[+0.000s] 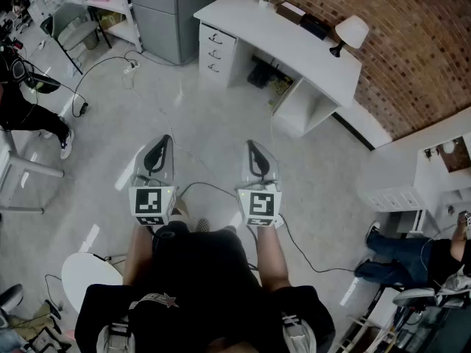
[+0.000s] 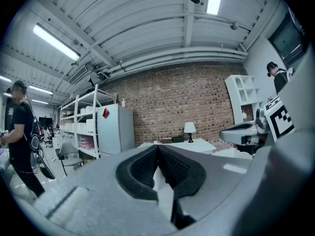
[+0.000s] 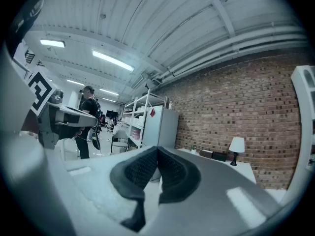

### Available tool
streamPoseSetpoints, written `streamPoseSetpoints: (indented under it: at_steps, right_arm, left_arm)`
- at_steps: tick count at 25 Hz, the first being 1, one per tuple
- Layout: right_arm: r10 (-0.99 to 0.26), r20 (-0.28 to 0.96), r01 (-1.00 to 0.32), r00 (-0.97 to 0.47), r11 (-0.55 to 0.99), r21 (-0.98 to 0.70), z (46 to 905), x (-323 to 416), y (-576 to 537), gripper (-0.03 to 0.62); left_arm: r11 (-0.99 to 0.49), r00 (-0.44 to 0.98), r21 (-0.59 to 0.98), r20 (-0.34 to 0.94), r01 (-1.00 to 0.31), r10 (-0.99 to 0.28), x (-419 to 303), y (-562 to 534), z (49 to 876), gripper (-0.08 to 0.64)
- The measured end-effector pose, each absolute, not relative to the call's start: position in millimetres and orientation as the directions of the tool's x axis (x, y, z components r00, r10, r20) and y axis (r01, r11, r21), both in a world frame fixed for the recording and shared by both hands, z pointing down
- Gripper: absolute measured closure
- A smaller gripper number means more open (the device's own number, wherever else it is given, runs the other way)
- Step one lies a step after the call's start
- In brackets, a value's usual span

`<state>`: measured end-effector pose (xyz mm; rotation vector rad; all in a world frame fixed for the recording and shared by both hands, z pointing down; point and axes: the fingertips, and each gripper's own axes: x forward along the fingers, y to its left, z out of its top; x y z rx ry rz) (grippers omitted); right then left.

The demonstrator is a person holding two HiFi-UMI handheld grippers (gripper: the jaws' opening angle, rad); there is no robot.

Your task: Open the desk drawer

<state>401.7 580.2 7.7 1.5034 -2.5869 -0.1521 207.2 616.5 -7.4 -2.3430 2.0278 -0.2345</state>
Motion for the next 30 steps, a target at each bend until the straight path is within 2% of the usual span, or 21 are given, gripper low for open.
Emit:
streamPoseSetpoints:
  at_steps: [13,30]
  right_arm:
    - [-0.893,0.09,-0.88,-0.441,0.449,0.152,18,390,533,0.586]
    - [-0.913,0.14,-0.904,-0.383,0.402,0.147,21,271,348,0.586]
  left_arm:
    - [-0.16,0.149,-0.104,0.1,-0.982,-0.984,185,566,3,0.549]
    - [-0.212,0.203,-0.053,0.144,-0.976,-0.969,60,363,11,0.549]
